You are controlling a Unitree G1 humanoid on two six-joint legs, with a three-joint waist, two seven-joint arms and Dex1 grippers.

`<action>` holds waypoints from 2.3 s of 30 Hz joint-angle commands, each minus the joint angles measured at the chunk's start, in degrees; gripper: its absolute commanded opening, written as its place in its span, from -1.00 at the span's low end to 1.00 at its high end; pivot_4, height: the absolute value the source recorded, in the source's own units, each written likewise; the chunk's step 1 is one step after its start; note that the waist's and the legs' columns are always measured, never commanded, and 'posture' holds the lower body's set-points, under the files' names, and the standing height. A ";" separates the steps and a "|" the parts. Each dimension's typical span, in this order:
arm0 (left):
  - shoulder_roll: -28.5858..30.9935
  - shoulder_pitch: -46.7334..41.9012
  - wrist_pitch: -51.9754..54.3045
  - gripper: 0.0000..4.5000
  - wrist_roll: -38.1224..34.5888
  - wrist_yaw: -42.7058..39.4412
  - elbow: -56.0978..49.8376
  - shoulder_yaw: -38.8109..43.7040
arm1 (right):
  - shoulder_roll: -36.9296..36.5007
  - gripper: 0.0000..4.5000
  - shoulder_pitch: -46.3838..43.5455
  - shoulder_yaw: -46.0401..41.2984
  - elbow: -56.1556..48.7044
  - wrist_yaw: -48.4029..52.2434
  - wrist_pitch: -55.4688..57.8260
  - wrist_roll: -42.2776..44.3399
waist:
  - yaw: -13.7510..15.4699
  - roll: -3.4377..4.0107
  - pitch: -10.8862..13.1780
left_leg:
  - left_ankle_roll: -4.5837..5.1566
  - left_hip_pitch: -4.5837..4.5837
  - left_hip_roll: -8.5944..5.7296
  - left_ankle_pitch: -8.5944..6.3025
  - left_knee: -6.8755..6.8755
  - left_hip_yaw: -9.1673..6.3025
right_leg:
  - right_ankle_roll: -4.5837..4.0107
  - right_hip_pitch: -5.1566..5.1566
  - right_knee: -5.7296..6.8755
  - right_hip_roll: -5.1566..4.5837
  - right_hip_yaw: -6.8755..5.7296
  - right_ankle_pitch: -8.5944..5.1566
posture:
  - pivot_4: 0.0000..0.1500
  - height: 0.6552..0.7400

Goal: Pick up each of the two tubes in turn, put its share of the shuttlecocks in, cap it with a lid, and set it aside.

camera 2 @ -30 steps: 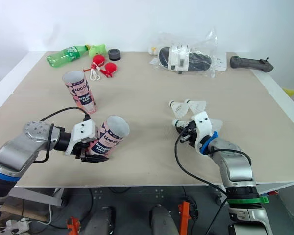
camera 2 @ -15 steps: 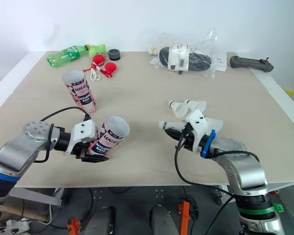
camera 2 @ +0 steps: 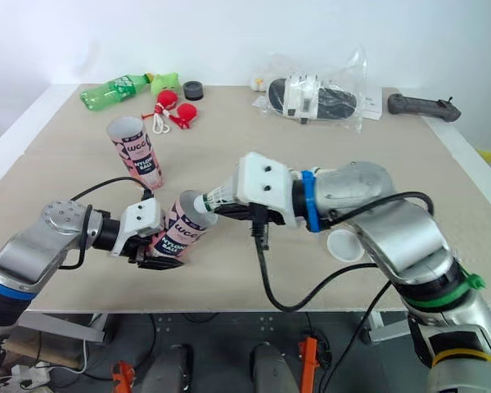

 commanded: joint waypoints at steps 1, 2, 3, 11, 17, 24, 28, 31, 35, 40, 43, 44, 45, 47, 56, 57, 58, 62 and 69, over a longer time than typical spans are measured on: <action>0.22 -0.18 -0.36 0.51 0.13 -0.22 -0.93 0.31 | 1.61 -0.99 -2.17 2.57 2.78 1.00 -3.89 -4.62 | 0.01 0.00 0.00 | 0.00 0.00 0.00 0.00 0.00 -0.01 | 0.00 0.00 0.00 0.01 -0.01 0.00 | 1.00 1.00; 0.35 0.03 -0.31 0.51 0.09 -0.21 -1.13 0.42 | 2.29 -0.99 -2.49 3.09 3.53 1.09 -4.37 -5.34 | 0.00 0.00 0.00 | 0.00 0.00 0.00 0.00 0.00 -0.02 | 0.00 0.00 0.00 0.01 -0.01 0.00 | 1.00 1.00; 0.46 0.21 -0.23 0.51 0.06 -0.20 -1.29 0.55 | 2.92 -0.99 -2.72 3.33 4.06 1.31 -4.75 -5.84 | -0.01 0.00 0.00 | 0.00 0.00 0.00 0.00 -0.01 -0.01 | 0.00 0.00 0.00 0.01 -0.01 0.00 | 1.00 1.00; 0.45 0.81 0.24 0.51 -0.04 0.18 -1.97 0.64 | 5.92 -0.84 -3.01 2.10 3.37 4.07 -4.95 -5.11 | -0.02 0.01 0.00 | 0.00 0.00 0.01 0.00 -0.02 -0.03 | 0.00 0.00 0.01 0.02 -0.02 0.00 | 1.00 1.00; 0.02 0.54 -0.19 0.51 0.03 0.38 -1.47 0.31 | 3.44 0.18 -4.36 -0.20 4.38 8.81 -6.60 -4.30 | -0.01 0.01 0.00 | 0.00 0.01 0.01 0.00 -0.01 -0.03 | 0.00 0.01 0.01 0.02 -0.02 0.00 | 1.00 1.00; -0.61 0.09 -0.75 0.51 0.34 0.50 -0.68 0.10 | 0.48 0.69 -9.72 -1.67 11.66 16.16 -11.37 -4.88 | 0.01 0.01 0.01 | 0.00 0.02 0.01 0.00 0.00 -0.02 | 0.00 0.02 0.01 0.01 -0.02 0.01 | 1.00 1.00; -0.96 -0.06 -0.97 0.51 0.57 0.57 -0.37 0.07 | 1.02 -0.09 -13.95 -0.08 16.60 21.15 -13.25 -5.29 | 0.07 0.02 0.01 | 0.00 0.03 0.01 0.00 0.02 -0.01 | 0.00 0.03 0.02 0.01 -0.02 0.02 | 1.00 1.00; -1.20 -0.10 -0.86 0.51 0.63 0.67 -0.49 0.12 | 3.58 -0.70 -16.64 3.63 20.90 23.08 -16.84 -8.94 | 0.06 0.03 0.01 | 0.00 0.04 0.01 0.00 0.02 -0.01 | 0.00 0.05 0.02 0.00 -0.03 0.02 | 1.00 1.00; -1.33 0.09 -0.71 0.51 0.68 0.77 -0.85 0.17 | 7.71 -0.98 -19.91 8.53 26.16 25.58 -21.01 -13.73 | 0.05 0.03 0.01 | 0.00 0.06 0.01 0.00 0.01 -0.02 | 0.00 0.03 0.05 0.01 -0.04 0.03 | 1.00 1.00; -1.26 0.49 -0.41 0.51 0.57 0.96 -1.41 0.37 | 12.20 -0.98 -21.23 14.76 31.64 28.26 -25.49 -19.70 | 0.10 0.03 0.01 | 0.00 0.02 0.00 0.00 0.01 -0.02 | 0.01 0.03 0.04 0.01 -0.04 0.01 | 1.00 1.00; -1.32 0.88 0.00 0.51 0.37 1.23 -2.06 0.46 | 15.23 -0.98 -20.94 17.00 34.49 28.61 -27.76 -21.79 | 0.03 0.04 0.01 | 0.00 0.03 0.00 0.00 0.00 -0.02 | 0.01 0.04 0.05 0.01 -0.04 0.01 | 1.00 1.00; -1.33 1.03 0.13 0.51 0.30 1.33 -2.27 0.49 | 16.56 -0.98 -20.81 17.84 35.50 28.56 -28.45 -22.56 | 0.04 0.04 0.01 | 0.00 0.06 0.01 0.00 0.00 -0.02 | 0.00 0.05 0.05 0.02 -0.04 0.01 | 1.00 1.00; -1.34 1.11 0.19 0.51 0.27 1.39 -2.36 0.49 | 17.62 -0.98 -20.71 18.38 36.39 28.50 -29.06 -23.27 | 0.06 0.04 0.01 | 0.00 0.07 0.01 0.00 0.00 -0.03 | 0.00 0.05 0.09 0.02 -0.05 0.02 | 1.00 1.00; -1.35 1.16 0.25 0.51 0.24 1.48 -2.42 0.47 | 18.94 -0.98 -20.57 18.76 37.62 28.52 -30.03 -24.40 | 0.06 0.04 0.01 | 0.00 0.09 0.01 0.01 0.00 -0.04 | -0.01 0.07 0.10 0.03 -0.06 0.02 | 1.00 1.00; -1.53 1.29 0.62 0.51 -0.01 1.76 -2.72 0.50 | 23.85 -0.98 -20.08 17.27 37.35 29.58 -29.26 -24.90 | -0.02 0.05 -0.02 | 0.00 0.45 0.05 0.01 -0.09 -0.02 | -0.11 0.28 0.18 0.08 -0.05 0.00 | 1.00 1.00; -1.50 1.41 0.62 0.51 -0.01 1.76 -2.78 0.55 | 23.52 -0.98 -20.22 16.36 36.47 30.05 -28.64 -24.30 | -0.02 0.05 -0.02 | 0.00 0.45 0.05 0.01 -0.09 -0.02 | -0.11 0.28 0.18 0.08 -0.04 0.00 | 1.00 1.00; -1.49 1.45 0.60 0.51 0.02 1.75 -2.76 0.56 | 23.09 -0.98 -20.41 15.45 35.72 30.44 -28.15 -23.81 | -0.01 0.05 -0.02 | 0.00 0.44 0.05 0.01 -0.08 -0.02 | -0.11 0.28 0.18 0.08 -0.04 0.00 | 1.00 1.00; -1.69 1.33 0.64 0.51 0.02 1.77 -2.62 0.51 | 20.67 -0.98 -20.56 11.73 31.82 31.62 -25.40 -21.22 | 0.12 0.05 -0.02 | -0.01 0.35 0.05 0.01 -0.08 -0.02 | -0.09 0.24 0.17 0.07 -0.04 -0.02 | 1.00 1.00; -2.04 0.97 0.18 0.51 0.22 1.64 -1.80 0.34 | 14.27 -0.98 -21.90 4.35 23.98 33.82 -17.58 -13.74 | 0.31 0.06 -0.01 | -0.01 0.21 0.03 0.00 -0.08 -0.05 | -0.03 0.17 0.15 0.04 -0.06 -0.05 | 1.00 1.00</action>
